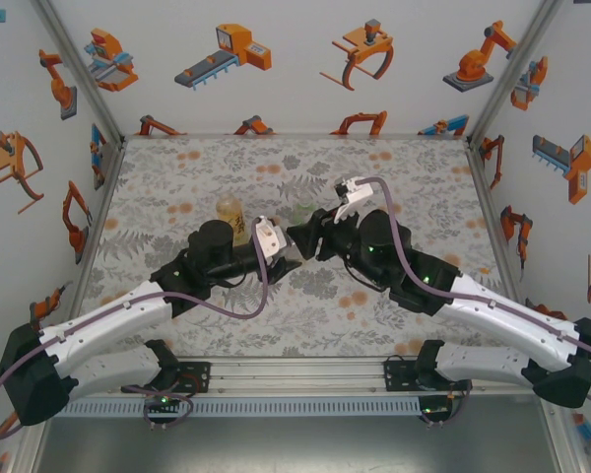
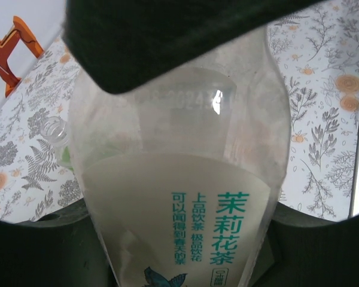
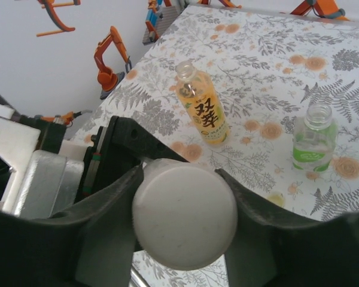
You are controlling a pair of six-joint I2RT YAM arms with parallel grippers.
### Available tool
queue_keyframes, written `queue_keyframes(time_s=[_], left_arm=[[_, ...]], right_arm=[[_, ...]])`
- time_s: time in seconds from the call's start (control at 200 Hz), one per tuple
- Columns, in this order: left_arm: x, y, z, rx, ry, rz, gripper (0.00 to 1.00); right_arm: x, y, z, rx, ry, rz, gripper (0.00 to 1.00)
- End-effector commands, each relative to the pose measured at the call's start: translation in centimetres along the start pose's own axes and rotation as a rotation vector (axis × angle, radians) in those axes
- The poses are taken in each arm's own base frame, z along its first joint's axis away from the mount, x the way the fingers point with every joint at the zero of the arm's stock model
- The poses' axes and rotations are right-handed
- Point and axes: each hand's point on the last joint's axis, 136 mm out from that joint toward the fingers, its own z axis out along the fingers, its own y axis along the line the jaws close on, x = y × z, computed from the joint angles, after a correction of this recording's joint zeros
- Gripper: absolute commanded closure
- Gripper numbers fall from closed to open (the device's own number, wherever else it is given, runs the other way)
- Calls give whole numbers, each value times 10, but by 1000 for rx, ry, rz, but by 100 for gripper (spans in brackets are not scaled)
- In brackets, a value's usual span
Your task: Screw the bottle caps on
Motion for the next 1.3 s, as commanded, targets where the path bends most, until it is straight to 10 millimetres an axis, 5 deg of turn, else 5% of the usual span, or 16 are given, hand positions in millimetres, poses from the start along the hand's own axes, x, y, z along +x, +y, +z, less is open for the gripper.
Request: queue_keyframes(time_s=[0.0,0.14,0.315,0.776,0.976,1.292], left_arm=[[-30,4,-1,-2,-79,-1,97],[-28,5,0,-9,-77,-6,64],[-26,6,1,-16,-76,5,35],[-8,19,8,-74,-12,-45,30],[-1,25,5,-110,14,-101,30],[15,61,-8,-283,7,-258,29]], right_arm=[[-7,2,1,-5,-45,36,60],[-5,-3,0,17,-44,26,69],[5,-16,2,62,-13,-7,75],[34,-89,1,247,92,-146,76],[41,-140,2,318,141,-150,76],[53,-224,26,411,224,-180,77]])
